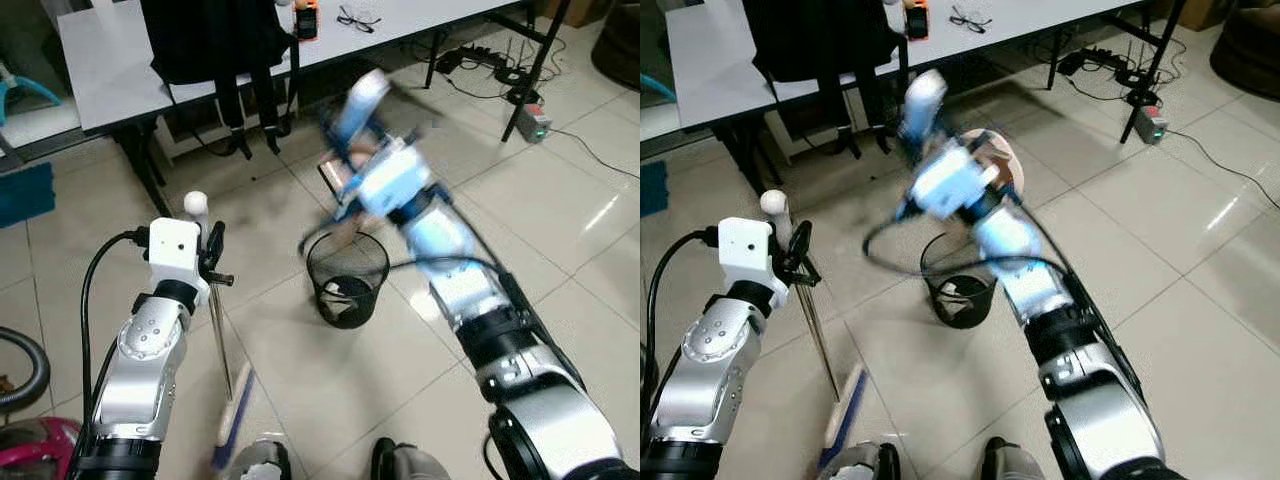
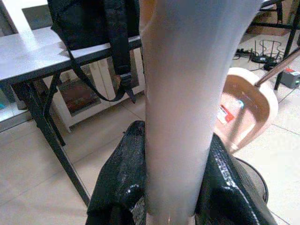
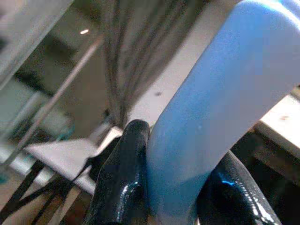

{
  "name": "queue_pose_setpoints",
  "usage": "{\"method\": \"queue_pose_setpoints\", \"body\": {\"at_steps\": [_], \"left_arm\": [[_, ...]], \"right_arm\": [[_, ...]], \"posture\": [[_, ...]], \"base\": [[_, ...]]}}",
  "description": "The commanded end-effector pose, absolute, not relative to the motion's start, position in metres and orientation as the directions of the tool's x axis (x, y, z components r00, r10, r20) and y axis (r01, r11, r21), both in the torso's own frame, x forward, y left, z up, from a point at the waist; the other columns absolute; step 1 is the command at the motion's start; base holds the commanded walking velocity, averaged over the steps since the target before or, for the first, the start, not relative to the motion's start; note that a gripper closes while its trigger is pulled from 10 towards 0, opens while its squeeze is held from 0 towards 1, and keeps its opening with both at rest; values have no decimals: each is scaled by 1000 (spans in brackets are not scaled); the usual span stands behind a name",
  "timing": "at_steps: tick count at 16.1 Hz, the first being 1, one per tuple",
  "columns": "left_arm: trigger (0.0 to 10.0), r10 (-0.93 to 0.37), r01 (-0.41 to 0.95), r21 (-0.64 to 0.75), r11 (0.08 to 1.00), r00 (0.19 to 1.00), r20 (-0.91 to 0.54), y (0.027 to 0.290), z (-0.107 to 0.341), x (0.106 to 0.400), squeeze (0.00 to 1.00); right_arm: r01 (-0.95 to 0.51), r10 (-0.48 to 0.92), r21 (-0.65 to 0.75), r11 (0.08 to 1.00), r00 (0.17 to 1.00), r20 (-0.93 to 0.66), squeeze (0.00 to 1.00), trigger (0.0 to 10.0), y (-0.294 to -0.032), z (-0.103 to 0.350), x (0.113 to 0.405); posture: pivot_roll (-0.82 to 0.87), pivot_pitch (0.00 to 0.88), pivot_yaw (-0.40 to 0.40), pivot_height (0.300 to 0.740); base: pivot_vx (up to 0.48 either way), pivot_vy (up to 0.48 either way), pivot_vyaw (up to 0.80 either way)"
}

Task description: Sweep floor

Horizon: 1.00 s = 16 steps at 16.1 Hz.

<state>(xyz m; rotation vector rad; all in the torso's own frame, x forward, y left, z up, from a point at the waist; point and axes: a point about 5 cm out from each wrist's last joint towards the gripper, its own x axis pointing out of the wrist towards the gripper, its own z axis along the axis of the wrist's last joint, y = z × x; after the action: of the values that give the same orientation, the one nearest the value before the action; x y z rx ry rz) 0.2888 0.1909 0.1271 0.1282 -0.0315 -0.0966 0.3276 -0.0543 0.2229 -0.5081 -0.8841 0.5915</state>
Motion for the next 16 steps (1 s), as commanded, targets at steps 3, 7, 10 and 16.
{"method": "queue_pose_setpoints", "body": {"at_steps": [3,7,10,16], "left_arm": [[10000,-122,112,150,982,991,55,188,135,292,0],[10000,-130,121,141,983,990,56,184,135,295,0],[10000,-149,142,127,982,988,48,181,134,297,0],[10000,-220,214,142,966,975,27,175,128,297,0]], "right_arm": [[-160,735,-785,599,499,460,0,10000,-57,217,328],[50,358,-496,867,630,689,0,10000,-110,268,347],[188,213,-446,875,677,704,0,10000,-146,288,350],[359,-167,-316,878,849,501,0,10000,-219,234,323]], "posture": [[45,113,81,740],[33,101,84,740],[10,85,89,740],[-13,64,86,740]], "base": [[0,0,0],[0,0,0],[0,0,0],[0,0,-800]]}}
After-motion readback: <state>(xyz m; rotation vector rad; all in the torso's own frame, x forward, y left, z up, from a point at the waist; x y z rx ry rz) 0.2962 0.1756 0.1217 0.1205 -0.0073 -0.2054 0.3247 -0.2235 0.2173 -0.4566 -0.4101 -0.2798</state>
